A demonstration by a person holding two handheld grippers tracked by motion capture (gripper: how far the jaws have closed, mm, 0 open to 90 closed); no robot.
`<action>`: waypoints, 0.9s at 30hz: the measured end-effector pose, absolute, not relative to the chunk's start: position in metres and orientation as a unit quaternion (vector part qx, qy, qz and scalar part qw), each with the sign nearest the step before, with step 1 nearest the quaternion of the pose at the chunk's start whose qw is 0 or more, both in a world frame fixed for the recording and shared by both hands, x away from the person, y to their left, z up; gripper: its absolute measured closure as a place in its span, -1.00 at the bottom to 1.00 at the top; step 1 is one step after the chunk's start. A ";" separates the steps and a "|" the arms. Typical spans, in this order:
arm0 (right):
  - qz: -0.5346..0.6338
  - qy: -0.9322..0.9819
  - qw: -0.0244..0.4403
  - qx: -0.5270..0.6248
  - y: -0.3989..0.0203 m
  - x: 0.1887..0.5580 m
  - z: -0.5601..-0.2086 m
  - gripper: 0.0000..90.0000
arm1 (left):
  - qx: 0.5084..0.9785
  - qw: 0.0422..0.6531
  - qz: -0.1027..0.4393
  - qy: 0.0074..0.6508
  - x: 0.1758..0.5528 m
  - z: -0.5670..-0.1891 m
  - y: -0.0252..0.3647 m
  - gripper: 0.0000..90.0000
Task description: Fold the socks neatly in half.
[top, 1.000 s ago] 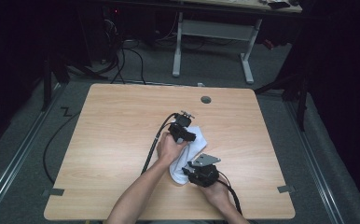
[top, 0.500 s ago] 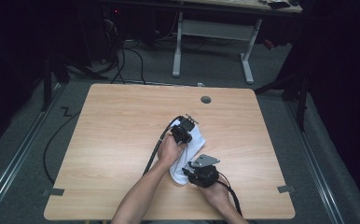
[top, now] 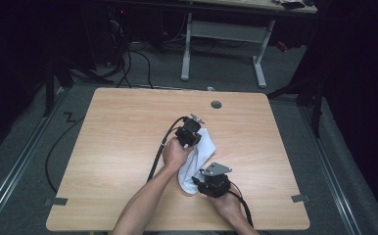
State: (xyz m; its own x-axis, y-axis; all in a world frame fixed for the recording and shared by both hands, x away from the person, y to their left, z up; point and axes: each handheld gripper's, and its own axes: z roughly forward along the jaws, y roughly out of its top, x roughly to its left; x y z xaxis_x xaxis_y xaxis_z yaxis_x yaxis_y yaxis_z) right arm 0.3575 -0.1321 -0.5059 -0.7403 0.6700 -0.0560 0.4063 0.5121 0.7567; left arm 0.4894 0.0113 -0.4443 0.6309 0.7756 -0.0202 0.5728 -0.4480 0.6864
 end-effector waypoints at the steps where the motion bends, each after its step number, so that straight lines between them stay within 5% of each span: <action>1: 0.380 0.852 0.170 0.318 -0.134 0.358 -0.505 0.17 | 0.838 0.339 0.151 0.401 0.489 -0.442 0.013 0.97; 12: 0.416 0.836 0.138 0.330 -0.152 0.356 -0.496 0.57 | 0.823 0.377 0.145 0.399 0.486 -0.426 0.032 0.97; 13: 0.407 0.845 0.126 0.322 -0.148 0.357 -0.500 0.77 | 0.819 0.387 0.142 0.400 0.489 -0.425 0.035 0.97; 17: 0.403 0.854 0.118 0.306 -0.146 0.353 -0.506 0.93 | 0.814 0.390 0.134 0.410 0.495 -0.432 0.043 0.97; 27: 0.405 0.854 0.135 0.298 -0.146 0.347 -0.502 1.00 | 0.810 0.370 0.135 0.435 0.506 -0.443 0.058 0.97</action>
